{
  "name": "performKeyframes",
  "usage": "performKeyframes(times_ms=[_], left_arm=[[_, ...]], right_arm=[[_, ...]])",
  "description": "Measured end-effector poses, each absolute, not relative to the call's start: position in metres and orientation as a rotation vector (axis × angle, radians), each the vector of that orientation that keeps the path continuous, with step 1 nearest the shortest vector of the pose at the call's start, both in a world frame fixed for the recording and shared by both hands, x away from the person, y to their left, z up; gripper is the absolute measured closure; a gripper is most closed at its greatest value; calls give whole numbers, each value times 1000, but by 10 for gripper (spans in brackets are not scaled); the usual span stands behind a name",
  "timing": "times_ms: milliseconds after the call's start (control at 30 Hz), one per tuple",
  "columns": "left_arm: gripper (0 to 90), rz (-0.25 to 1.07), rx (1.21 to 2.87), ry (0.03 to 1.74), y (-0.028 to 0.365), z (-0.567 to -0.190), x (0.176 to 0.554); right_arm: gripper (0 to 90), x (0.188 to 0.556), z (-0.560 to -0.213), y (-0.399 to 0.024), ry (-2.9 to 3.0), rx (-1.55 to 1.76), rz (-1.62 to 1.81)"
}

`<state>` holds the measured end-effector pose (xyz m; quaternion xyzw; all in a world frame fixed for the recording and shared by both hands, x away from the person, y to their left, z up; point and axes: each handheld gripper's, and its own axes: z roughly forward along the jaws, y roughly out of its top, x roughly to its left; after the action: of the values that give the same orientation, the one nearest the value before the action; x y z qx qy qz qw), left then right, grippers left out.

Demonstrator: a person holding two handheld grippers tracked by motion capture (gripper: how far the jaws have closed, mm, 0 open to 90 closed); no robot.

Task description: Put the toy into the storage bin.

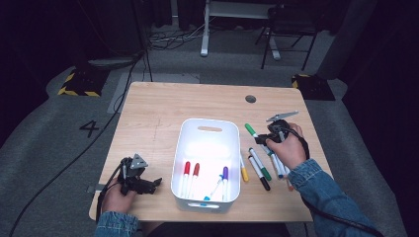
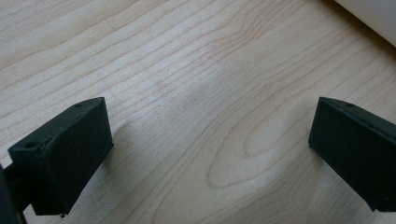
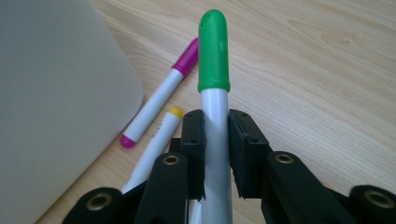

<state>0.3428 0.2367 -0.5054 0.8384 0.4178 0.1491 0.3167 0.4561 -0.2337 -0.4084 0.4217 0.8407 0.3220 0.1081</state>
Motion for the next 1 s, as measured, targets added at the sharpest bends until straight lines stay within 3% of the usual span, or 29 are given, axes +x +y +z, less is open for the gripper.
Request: performKeyframes(times_ms=[533, 1000], left_arm=[[0, 392, 2207, 1100, 237, -505, 343], [0, 391, 2207, 1100, 237, -505, 343]], right_arm=[[773, 428, -367, -231, 2481, 1145, 1138], [772, 405, -342, -202, 2571, 971, 1190]])
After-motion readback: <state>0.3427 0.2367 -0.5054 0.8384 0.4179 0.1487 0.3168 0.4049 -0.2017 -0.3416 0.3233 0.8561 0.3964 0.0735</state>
